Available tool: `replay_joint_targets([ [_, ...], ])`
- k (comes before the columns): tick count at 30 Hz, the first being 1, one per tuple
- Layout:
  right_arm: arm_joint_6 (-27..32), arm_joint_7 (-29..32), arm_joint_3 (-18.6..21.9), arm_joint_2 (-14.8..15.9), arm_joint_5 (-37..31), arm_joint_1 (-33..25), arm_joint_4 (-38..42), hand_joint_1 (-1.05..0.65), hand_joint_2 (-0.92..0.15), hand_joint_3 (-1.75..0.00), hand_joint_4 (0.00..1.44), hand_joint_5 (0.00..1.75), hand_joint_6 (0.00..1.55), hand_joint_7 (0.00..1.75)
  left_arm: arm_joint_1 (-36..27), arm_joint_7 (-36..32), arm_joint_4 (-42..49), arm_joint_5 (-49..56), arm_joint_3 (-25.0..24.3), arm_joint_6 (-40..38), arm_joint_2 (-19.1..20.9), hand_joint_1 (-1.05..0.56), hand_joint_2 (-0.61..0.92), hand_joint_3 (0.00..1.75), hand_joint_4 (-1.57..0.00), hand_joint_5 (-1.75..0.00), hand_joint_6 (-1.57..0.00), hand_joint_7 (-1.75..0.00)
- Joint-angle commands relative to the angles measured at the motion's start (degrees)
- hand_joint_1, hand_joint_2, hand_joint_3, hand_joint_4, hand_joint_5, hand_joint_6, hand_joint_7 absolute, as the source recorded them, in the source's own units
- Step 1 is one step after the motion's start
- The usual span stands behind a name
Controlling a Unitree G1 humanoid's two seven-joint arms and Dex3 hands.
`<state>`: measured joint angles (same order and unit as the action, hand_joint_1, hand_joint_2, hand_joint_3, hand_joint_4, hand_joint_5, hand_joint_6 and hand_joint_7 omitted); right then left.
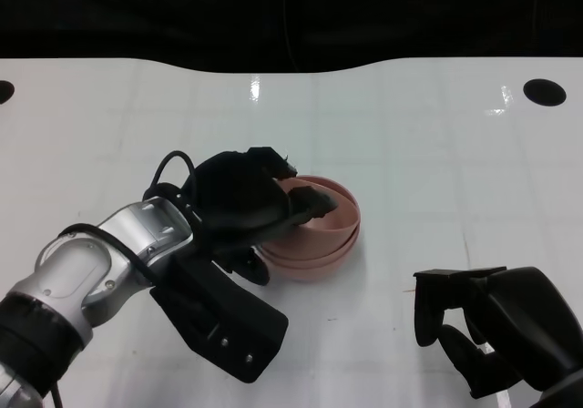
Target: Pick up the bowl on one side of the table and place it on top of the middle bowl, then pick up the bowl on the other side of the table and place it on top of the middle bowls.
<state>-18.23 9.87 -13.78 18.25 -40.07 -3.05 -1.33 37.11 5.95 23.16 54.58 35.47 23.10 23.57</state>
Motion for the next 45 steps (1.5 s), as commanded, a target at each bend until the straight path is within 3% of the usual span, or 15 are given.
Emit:
replay_joint_targets([
  [1, 0.4, -0.2, 0.4, 0.4, 0.5, 0.3, -0.3, -0.12, -0.19, -1.47, 0.97, 1.75, 0.84, 1.52, -1.3, 4.5, -2.1, -4.5, -2.3, -0.4, 1.2, -0.82, 0.92, 0.33, -0.05, -0.20, -0.14, 0.00],
  [8, 0.3, 0.0, 0.3, 0.2, 0.5, 0.4, 0.1, -0.12, -0.20, -1.47, 0.97, 1.75, 0.84, 1.51, -2.4, 6.7, -4.1, -8.0, -4.4, 0.3, 2.7, -0.91, 0.92, 0.47, 0.00, -0.11, -0.04, 0.00],
  [21, 0.3, 0.3, 0.4, 0.2, 0.6, 0.4, 0.5, -0.12, -0.19, -1.46, 0.97, 1.75, 0.84, 1.51, -6.7, 4.4, -10.2, -11.9, -11.3, 2.8, 5.6, -0.90, 0.92, 0.51, -0.01, -0.06, -0.02, 0.00],
  [29, 0.5, 0.0, 0.3, 0.1, 0.7, 0.1, -0.3, -0.11, -0.19, -1.47, 0.97, 1.75, 0.84, 1.52, -10.3, -0.8, -9.8, -17.0, -16.7, 9.0, 6.2, -0.70, 0.92, 0.33, -0.25, -0.28, -0.27, -0.11],
  [34, 0.5, 0.3, 0.1, 0.2, 0.1, 0.3, -0.2, -0.11, -0.18, -1.46, 0.97, 1.75, 0.84, 1.52, -13.3, -2.7, -8.2, -23.2, -20.3, 13.1, 5.9, -0.51, 0.92, 0.21, -0.35, -0.53, -0.49, -0.15],
  [40, 0.1, 0.3, 0.4, 0.0, 1.0, 0.5, 0.4, -0.11, -0.18, -1.47, 0.97, 1.75, 0.84, 1.51, -16.8, -2.4, -6.7, -30.4, -23.7, 18.1, 5.9, -0.27, 0.92, 0.17, -0.46, -0.63, -0.65, -0.18],
  [45, 0.0, 0.3, 0.5, 0.0, 1.3, 0.6, 0.6, -0.11, -0.18, -1.48, 0.97, 1.75, 0.84, 1.50, -19.7, -3.2, -5.1, -34.5, -26.4, 20.2, 3.9, -0.18, 0.92, 0.22, -0.58, -0.70, -0.81, -0.24],
])
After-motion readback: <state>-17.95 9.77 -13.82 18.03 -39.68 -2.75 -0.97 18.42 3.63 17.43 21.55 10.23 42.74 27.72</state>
